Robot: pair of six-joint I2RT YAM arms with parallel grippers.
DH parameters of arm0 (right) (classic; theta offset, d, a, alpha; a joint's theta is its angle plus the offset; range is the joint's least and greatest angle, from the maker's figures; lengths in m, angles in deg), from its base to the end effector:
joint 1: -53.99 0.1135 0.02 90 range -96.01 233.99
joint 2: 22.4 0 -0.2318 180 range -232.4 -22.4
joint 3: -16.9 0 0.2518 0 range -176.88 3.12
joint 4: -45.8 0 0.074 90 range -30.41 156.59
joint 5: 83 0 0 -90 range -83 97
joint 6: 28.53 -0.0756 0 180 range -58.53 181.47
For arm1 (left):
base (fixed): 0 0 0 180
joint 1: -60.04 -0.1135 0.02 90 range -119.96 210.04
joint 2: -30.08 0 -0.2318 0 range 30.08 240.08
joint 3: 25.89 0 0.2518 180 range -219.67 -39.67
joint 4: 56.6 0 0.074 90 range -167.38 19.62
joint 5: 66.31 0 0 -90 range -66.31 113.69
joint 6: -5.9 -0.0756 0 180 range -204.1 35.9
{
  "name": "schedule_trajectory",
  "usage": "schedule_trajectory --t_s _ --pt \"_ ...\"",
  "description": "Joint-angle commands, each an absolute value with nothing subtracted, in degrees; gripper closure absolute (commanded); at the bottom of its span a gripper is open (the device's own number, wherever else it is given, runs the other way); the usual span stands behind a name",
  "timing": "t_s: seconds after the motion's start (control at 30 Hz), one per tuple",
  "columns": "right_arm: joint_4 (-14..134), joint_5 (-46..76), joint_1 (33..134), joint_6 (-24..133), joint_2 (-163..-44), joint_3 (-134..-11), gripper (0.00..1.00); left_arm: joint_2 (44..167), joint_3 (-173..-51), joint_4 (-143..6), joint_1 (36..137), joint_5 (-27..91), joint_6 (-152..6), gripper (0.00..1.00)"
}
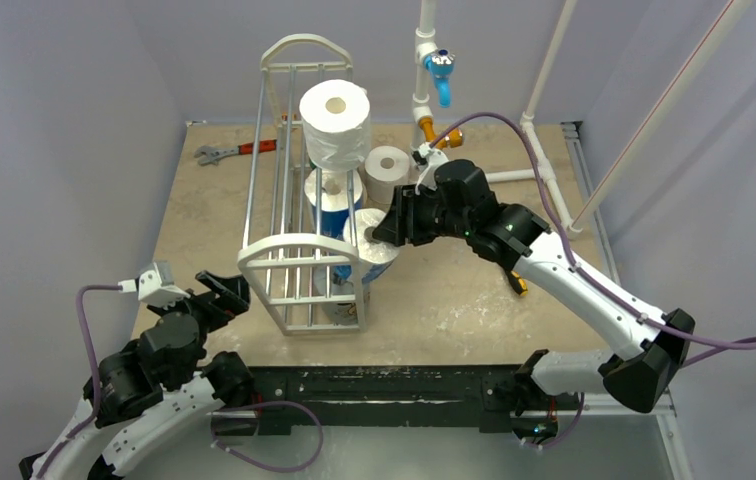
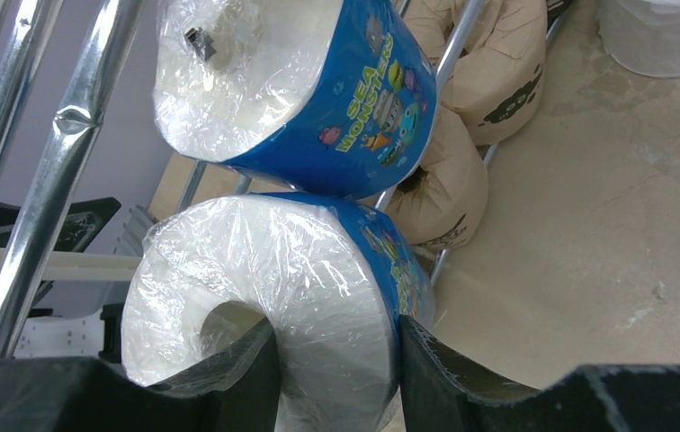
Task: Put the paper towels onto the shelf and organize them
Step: Place the paper towel on the shelf.
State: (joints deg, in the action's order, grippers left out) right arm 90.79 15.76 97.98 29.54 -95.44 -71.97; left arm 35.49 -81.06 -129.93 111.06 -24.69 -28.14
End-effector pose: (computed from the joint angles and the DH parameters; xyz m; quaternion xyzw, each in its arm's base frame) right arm 0.2255 0.2337 0.3314 -0.1288 0.8510 0.3625 0.3575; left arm 0.0853 -0.0156 0.2779 -0.2571 0.7528 -0.1977 0.5728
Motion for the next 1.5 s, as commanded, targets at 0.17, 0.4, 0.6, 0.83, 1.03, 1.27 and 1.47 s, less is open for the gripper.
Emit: schedule_trajectory --t_s 0.17,0.4,0.6,0.83,1.03,1.27,1.47 --pt "85.08 18.42 100.08 28.42 -97.32 -75.64 0.72 37.1 -80.56 -128.15 111.19 -24.78 -28.03 0.0" --pt "83.46 16.94 100.22 27.31 -96.25 -75.79 0.74 36.86 -80.46 -128.19 111.26 -24.7 -27.93 0.01" --pt "84.1 18.12 100.64 27.54 -97.58 -76.24 0.66 37.08 -80.25 -127.78 111.2 -24.39 -27.89 0.01" --pt "83.71 18.89 100.84 27.28 -97.43 -76.19 0.33 37.17 -80.19 -127.78 111.19 -24.22 -27.94 0.0" --pt "84.88 17.9 100.84 26.7 -96.21 -76.47 0.23 37.26 -80.18 -127.72 111.24 -24.06 -27.85 0.01" --pt "85.73 16.49 100.63 26.49 -92.82 -74.96 0.16 37.27 -80.21 -127.83 111.24 -24.14 -27.93 0.01" --pt "86.74 11.05 97.95 25.98 -84.5 -70.24 0.19 37.21 -80.56 -127.67 111.19 -24.55 -28.23 0.01"
